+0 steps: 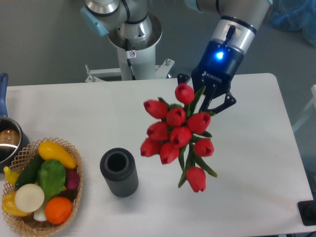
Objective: Pick up the flowers from the table
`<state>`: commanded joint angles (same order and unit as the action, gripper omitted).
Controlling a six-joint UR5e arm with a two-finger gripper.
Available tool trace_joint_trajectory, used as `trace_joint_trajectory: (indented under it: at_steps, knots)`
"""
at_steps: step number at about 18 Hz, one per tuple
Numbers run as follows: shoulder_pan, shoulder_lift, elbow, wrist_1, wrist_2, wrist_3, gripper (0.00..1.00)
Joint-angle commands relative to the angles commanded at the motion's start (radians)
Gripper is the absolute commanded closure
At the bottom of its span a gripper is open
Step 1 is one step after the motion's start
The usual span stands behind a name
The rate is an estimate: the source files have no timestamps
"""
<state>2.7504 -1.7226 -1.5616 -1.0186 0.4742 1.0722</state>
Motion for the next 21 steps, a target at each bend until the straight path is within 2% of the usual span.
trace_joint_trajectory:
  at_steps: [2, 17, 21]
  knots:
    - [0.003, 0.000, 0.003, 0.000, -0.028, -0.003, 0.77]
    - [0.009, 0.003, -0.008, -0.002, -0.032, -0.008, 0.77]
    - [0.034, 0.005, -0.011, -0.003, -0.068, -0.015, 0.77]
